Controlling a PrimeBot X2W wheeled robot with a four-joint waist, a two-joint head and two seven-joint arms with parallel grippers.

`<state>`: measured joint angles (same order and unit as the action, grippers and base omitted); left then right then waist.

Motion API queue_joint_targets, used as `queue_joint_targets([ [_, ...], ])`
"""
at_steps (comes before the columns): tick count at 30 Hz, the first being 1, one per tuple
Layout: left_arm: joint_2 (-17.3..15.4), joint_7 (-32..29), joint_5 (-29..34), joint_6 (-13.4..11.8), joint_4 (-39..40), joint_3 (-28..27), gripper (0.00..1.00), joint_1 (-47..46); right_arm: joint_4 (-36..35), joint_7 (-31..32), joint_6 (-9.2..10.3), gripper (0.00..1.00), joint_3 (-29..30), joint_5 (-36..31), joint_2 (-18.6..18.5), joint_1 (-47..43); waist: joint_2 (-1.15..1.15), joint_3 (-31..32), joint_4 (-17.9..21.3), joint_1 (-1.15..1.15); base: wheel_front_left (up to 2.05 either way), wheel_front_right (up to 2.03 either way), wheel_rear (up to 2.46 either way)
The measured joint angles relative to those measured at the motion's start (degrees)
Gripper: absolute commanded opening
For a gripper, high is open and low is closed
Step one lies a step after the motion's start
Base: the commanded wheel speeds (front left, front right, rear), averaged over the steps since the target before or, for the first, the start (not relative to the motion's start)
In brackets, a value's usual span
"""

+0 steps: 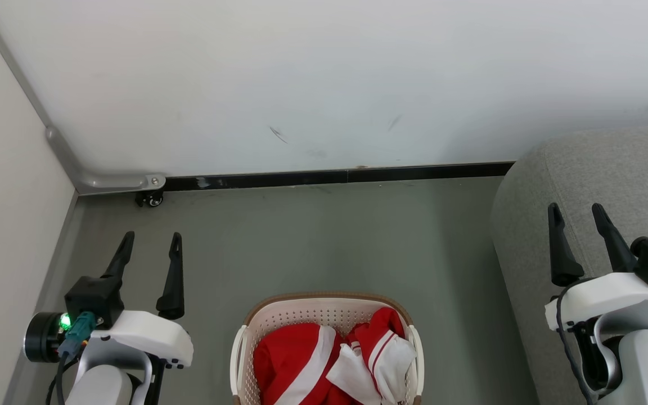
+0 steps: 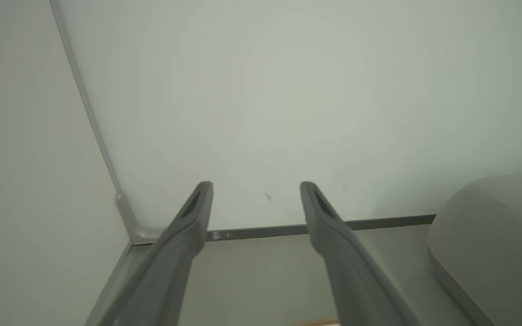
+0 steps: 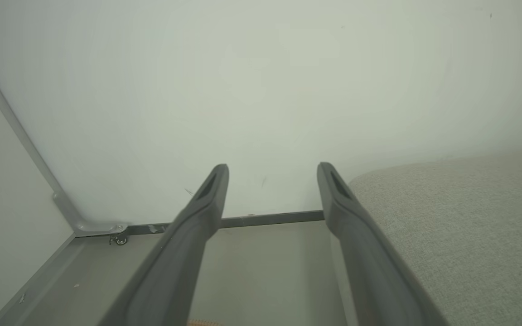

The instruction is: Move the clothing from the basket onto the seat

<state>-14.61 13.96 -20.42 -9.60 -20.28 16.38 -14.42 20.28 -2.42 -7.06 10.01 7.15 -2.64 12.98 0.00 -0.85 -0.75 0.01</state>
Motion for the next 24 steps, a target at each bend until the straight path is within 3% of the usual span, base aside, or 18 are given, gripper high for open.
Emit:
queue_joint_targets([
  [24,1.8,-1.3,0.0,0.6,-1.7,2.5,1.00,-1.2,-4.2,0.0,0.00,1.00,-0.6,-0.4,0.0,0.3,0.00,-3.6,1.1,0.00,0.00,0.00,0.00],
])
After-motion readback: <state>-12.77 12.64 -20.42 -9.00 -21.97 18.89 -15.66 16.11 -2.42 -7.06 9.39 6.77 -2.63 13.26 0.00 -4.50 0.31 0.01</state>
